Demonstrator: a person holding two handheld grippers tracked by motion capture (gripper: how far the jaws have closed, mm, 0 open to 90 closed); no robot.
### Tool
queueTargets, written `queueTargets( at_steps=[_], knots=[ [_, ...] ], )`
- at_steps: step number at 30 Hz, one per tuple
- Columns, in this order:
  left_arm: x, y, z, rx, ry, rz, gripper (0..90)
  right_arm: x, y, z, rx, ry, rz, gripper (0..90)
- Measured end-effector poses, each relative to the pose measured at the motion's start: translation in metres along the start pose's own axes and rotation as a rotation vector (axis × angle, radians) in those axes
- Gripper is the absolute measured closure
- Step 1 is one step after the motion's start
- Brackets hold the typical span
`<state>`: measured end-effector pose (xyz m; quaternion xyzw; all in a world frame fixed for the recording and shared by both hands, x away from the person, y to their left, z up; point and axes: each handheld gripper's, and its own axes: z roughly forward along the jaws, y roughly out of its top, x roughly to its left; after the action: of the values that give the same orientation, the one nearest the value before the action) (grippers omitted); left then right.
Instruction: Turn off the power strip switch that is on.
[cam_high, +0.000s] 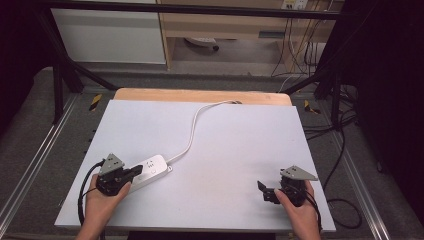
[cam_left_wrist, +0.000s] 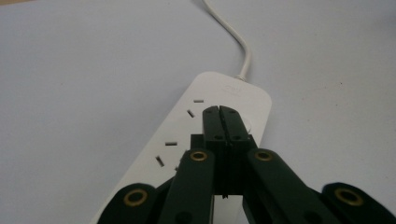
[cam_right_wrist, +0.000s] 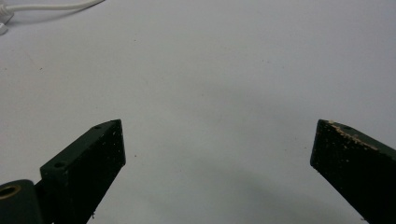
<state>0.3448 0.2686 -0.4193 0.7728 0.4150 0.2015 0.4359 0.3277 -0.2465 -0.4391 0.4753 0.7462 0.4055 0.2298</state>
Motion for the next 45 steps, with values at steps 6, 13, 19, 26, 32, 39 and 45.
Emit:
queueTargets(
  at_steps=[6, 13, 19, 26, 32, 39, 45],
  knots=[
    [0.001, 0.0, -0.001, -0.034, 0.022, 0.005, 82.5, -0.001, 0.0, -0.001, 0.001, 0.001, 0.001, 3.9],
    [0.001, 0.002, -0.002, -0.091, 0.017, -0.004, 64.9, 0.0, 0.0, -0.001, 0.0, 0.002, -0.003, 3.9],
    [0.004, 0.003, -0.001, -0.151, -0.002, -0.029, 44.6, 0.001, 0.0, -0.001, -0.002, 0.003, -0.006, 3.7],
    [0.001, 0.005, 0.002, -0.154, 0.043, -0.043, 19.3, 0.0, 0.0, -0.003, -0.004, 0.003, -0.007, 3.7],
    [0.0, 0.009, 0.001, -0.178, -0.013, -0.078, 7.8, -0.001, 0.001, -0.004, -0.005, 0.0, -0.011, 3.7],
    [-0.002, 0.01, -0.001, -0.184, -0.015, -0.088, 5.4, -0.001, 0.001, -0.005, -0.011, -0.002, -0.015, 3.2],
    [-0.002, 0.011, -0.007, -0.203, -0.015, -0.086, 5.3, -0.001, 0.002, -0.004, -0.009, -0.003, -0.019, 3.3]
  ],
)
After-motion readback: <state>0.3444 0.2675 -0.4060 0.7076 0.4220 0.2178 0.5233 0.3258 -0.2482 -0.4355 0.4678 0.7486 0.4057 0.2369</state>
